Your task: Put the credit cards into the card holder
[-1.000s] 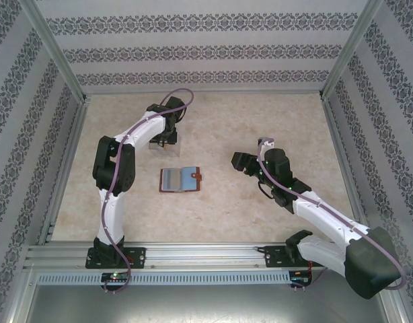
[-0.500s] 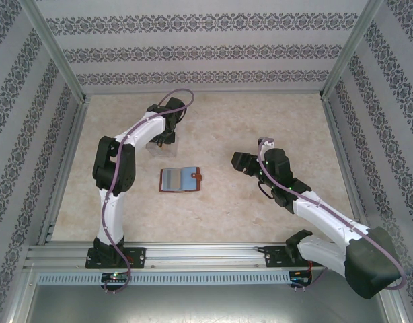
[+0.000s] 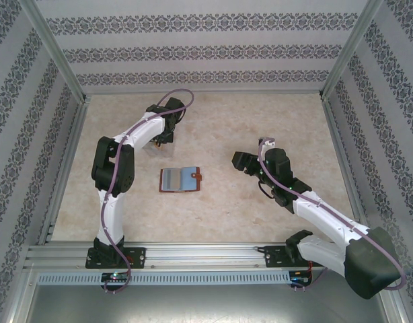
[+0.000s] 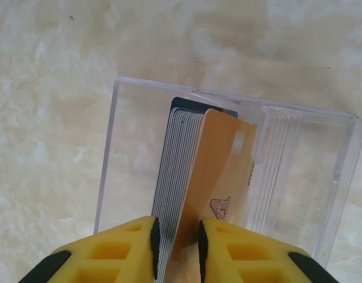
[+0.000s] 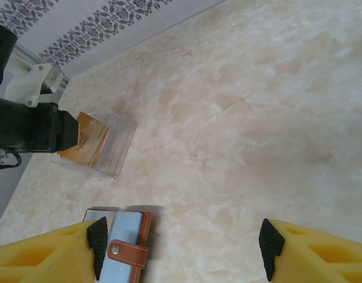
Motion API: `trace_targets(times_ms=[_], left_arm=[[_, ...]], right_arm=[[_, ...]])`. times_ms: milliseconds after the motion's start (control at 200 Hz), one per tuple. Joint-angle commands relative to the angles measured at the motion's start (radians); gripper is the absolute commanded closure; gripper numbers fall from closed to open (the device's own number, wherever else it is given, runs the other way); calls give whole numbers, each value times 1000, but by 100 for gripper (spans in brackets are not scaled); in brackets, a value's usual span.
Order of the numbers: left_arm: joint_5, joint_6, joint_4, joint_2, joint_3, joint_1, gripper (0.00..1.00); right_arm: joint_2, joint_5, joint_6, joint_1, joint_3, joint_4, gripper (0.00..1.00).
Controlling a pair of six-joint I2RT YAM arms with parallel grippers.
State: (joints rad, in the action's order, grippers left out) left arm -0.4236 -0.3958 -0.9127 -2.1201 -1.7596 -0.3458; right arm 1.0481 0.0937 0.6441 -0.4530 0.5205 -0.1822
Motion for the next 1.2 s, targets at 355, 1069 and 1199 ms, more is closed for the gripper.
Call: trace_targets(times_ms=[355,1069,1199], left_arm=[[12,-8,-62,64,-15,4,91],[860,-153,247,651,361,6,95],[1031,-237,465,749,517,6,95]], right_arm=[[0,0,3,17,-7,9,29],[275,359,294,-79,198,-188,30],[359,509,449,-60,217,-380,30]])
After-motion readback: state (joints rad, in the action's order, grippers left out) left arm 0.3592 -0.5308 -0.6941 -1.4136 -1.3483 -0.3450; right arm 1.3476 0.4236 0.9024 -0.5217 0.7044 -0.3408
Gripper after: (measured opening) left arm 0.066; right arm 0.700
